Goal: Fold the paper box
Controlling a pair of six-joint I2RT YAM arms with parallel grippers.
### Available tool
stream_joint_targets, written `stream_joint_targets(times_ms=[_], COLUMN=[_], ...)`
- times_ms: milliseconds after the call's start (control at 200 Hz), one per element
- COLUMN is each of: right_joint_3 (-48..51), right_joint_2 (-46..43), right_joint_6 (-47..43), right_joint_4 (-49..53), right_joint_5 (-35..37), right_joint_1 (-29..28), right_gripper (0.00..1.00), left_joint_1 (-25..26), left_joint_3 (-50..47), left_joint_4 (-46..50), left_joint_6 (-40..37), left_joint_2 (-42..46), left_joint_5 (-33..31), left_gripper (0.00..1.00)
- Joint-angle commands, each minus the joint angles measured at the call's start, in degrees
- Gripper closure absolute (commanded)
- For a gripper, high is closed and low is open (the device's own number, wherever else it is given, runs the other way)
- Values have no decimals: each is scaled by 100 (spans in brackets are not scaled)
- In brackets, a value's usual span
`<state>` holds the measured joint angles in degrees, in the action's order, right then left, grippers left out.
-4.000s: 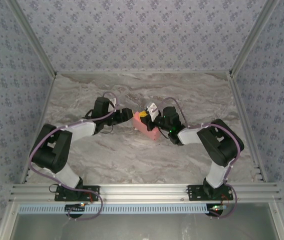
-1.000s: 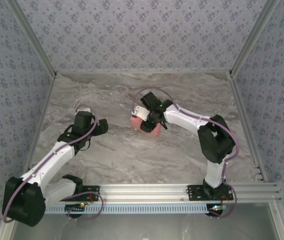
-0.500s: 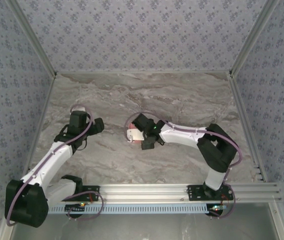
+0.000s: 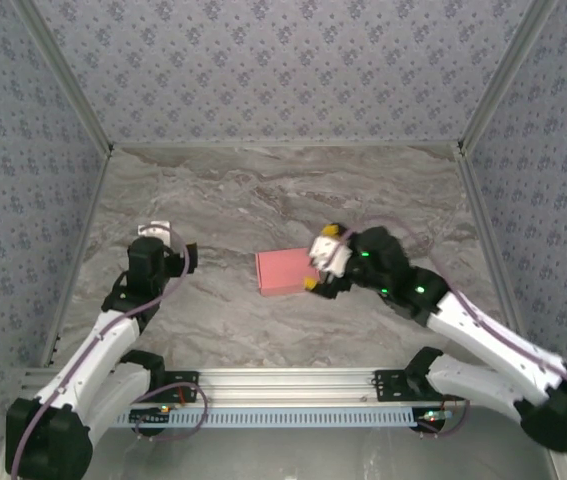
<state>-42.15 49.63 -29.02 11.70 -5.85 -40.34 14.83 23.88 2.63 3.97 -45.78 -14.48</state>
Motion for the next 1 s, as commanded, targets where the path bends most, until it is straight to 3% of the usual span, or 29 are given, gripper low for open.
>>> stream_joint_targets(times_ms=[0, 60, 180, 250, 355, 420, 505, 700, 780, 844, 994], right_joint_3=[685, 963, 1507, 1868, 2435, 2728, 2459, 2388, 2457, 2261, 2229], right_joint_2=[-625, -675, -343, -1, 748, 1358, 1895, 3150, 3857, 3662, 3750], right_joint_6=[1479, 1764, 2466, 2817, 3003, 2967, 2732, 2643, 2587, 2525, 2667], right_joint_4=[-1273, -1256, -1409, -1838, -3215, -4240, -4410, -6060, -6855, -6141, -6229], right_joint_5=[221, 502, 1356, 1023, -131, 81, 145, 593, 657, 837, 992], right_joint_1=[1079, 1603, 2417, 3213, 4320, 4406, 4336, 4165, 4099, 4022, 4078], right_gripper=[0, 0, 0, 0, 0, 0, 0, 0, 0, 0, 0], left_joint_1=[-28, -107, -510, -753, -1063, -1255, -1331, -1519, -1618, -1615, -1620], left_joint_3=[-699, -917, -1068, -1000, -1000, -972, -650, -395, -11, 7, 1], left_joint_4=[-1485, -1931, -2556, -2874, -3574, -4021, -3912, -5266, -4812, -4839, -4852], left_joint_6=[-1650, -1581, -1380, -1081, -829, -655, -709, -466, -323, -284, -282], left_joint_2=[196, 74, -446, -854, -1495, -1920, -2346, -3762, -4147, -4183, -4196], left_joint_5=[533, 286, 865, 1139, 1408, 1523, 1571, 1608, 1488, 1403, 1379], left_gripper=[1, 1, 1, 1, 1, 1, 1, 1, 1, 1, 1])
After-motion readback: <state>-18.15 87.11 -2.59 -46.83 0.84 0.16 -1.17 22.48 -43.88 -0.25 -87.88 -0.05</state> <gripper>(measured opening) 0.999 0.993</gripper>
